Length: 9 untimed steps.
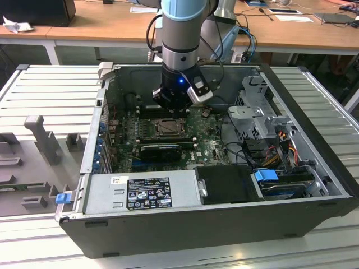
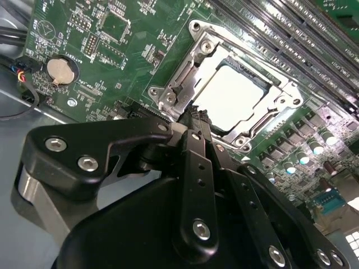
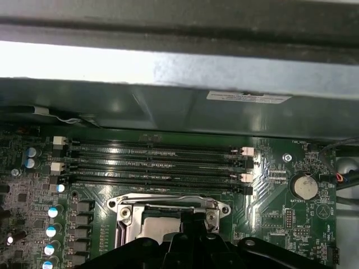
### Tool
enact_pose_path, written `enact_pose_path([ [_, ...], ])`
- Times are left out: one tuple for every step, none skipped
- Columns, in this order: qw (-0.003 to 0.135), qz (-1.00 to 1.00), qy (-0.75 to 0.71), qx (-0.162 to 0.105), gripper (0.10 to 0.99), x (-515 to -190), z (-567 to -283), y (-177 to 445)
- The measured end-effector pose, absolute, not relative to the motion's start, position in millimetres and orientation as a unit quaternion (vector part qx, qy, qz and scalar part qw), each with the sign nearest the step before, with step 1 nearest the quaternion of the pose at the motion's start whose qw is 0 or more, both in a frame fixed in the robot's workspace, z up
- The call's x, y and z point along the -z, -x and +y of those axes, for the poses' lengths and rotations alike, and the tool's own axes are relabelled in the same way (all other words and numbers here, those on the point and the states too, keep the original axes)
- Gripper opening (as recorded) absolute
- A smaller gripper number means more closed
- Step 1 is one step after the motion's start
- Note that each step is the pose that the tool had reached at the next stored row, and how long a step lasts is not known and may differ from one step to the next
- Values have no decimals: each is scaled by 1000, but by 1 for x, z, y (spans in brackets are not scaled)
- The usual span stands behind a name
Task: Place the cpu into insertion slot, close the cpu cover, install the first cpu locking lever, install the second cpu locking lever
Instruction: 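Install the second cpu locking lever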
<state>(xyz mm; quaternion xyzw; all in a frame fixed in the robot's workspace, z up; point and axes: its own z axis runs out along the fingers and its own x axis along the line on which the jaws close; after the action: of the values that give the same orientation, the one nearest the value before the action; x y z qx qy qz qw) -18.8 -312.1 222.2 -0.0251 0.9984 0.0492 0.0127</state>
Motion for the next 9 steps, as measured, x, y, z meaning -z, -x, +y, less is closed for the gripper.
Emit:
enact_pose_path([
  [13,998,25,-49,106,-223,-312,19],
  [13,998,25,-49,106,-224,-312,19],
  [13,998,25,-49,106,-226,-312,19],
  [13,998,25,-49,106,-228,-312,19],
  [13,998,25,-49,106,-229,-312,19],
  [13,998,25,-49,106,-230,-313,19],
  [13,998,25,-49,106,-231,-313,19],
  [13,998,25,-49,106,-231,-314,19],
  [13,998,25,-49,106,-231,-314,19],
])
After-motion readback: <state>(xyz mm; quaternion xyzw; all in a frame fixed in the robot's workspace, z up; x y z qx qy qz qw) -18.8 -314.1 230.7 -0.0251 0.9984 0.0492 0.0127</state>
